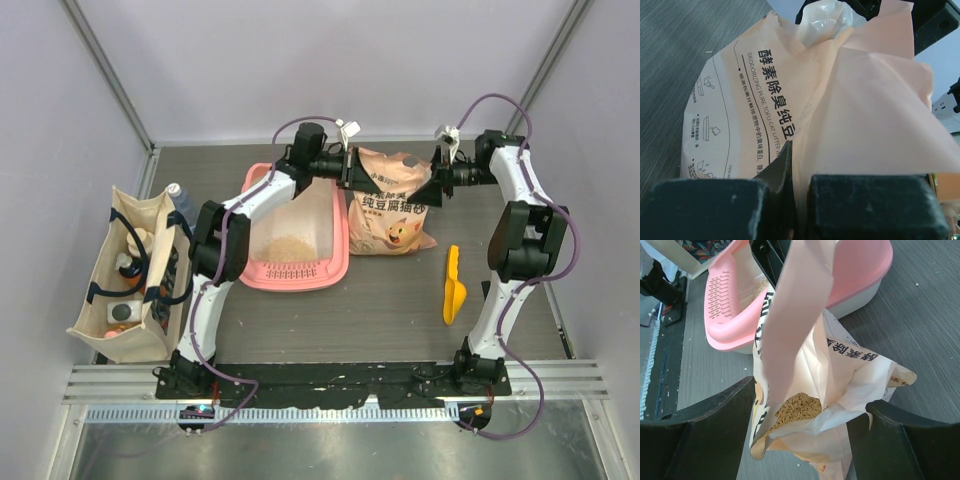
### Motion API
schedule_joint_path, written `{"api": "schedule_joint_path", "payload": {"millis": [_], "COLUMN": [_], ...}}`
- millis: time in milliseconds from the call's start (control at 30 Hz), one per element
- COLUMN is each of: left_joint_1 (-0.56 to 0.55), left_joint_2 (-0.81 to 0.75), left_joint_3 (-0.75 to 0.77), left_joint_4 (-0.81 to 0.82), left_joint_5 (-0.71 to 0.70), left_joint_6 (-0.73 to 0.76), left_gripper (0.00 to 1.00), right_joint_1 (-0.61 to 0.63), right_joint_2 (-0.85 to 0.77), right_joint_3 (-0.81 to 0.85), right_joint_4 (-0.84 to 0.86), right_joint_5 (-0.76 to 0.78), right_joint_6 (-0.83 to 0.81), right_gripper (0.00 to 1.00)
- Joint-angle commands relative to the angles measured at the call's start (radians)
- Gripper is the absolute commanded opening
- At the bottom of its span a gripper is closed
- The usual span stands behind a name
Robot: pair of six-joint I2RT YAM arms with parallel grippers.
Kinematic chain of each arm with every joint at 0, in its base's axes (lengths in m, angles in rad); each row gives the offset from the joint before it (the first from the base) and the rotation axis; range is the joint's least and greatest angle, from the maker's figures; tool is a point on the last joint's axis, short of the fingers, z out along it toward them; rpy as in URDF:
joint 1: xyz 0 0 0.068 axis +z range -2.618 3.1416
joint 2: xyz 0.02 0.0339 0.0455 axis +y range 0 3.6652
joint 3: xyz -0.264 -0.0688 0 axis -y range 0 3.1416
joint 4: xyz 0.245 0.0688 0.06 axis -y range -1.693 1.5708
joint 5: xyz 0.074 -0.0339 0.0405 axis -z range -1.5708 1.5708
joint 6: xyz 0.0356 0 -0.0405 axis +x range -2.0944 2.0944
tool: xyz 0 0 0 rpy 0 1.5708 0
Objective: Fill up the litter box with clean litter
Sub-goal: Close the cat litter bag at the center of the board.
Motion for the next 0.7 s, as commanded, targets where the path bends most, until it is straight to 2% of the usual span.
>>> {"api": "schedule_joint_path", "payload": {"millis": [0,100,133,200,267,300,400,433,500,533,567,600,633,667], "left_joint_1": [0.022,0.023,0.023,0.026,0.029,0.029,0.032,0.032,0.034,0.032,0.034,0.034,0.032,0.032], "left_joint_2": [-0.038,-0.043,-0.043,-0.046,-0.049,-0.051,-0.057,-0.055,-0.057,-0.057,-0.055,-0.058,-0.064,-0.069], "left_joint_3": [0.07,0.068,0.065,0.061,0.059,0.056,0.061,0.064,0.074,0.083,0.096,0.126,0.139,0.155], "left_joint_4": [0.045,0.04,0.04,0.034,0.023,0.019,-0.003,-0.015,-0.024,-0.044,-0.05,-0.09,-0.133,-0.15], "left_joint_5": [0.0,-0.003,-0.003,-0.004,-0.003,-0.001,-0.004,-0.01,-0.015,-0.03,-0.041,-0.058,-0.07,-0.101], "left_joint_6": [0.001,0.001,0.003,0.004,0.012,0.015,0.03,0.036,0.043,0.049,0.058,0.07,0.079,0.098], "left_gripper": [0.0,0.0,0.0,0.0,0.0,0.0,0.0,0.0,0.0,0.0,0.0,0.0,0.0,0.0], "right_joint_1": [0.014,0.016,0.016,0.016,0.011,0.011,-0.009,-0.01,-0.022,-0.03,-0.038,-0.062,-0.074,-0.091], "right_joint_2": [0.042,0.071,0.082,0.103,0.12,0.129,0.127,0.116,0.1,0.1,0.102,0.103,0.1,0.088], "right_joint_3": [0.061,0.07,0.075,0.077,0.076,0.099,0.136,0.145,0.187,0.205,0.222,0.254,0.267,0.271], "right_joint_4": [-0.107,-0.187,-0.212,-0.232,-0.232,-0.231,-0.232,-0.231,-0.218,-0.176,-0.061,-0.024,0.011,0.115], "right_joint_5": [-0.102,-0.094,-0.093,-0.096,-0.116,-0.128,-0.177,-0.171,-0.16,-0.16,-0.163,-0.171,-0.175,-0.18], "right_joint_6": [-0.06,-0.142,-0.2,-0.208,-0.194,-0.176,-0.116,-0.102,0.011,0.13,0.266,0.505,0.59,0.69], "right_gripper": [0.74,0.74,0.72,0.68,0.53,0.35,0.06,0.03,0.01,0.01,0.01,0.01,0.02,0.01]}}
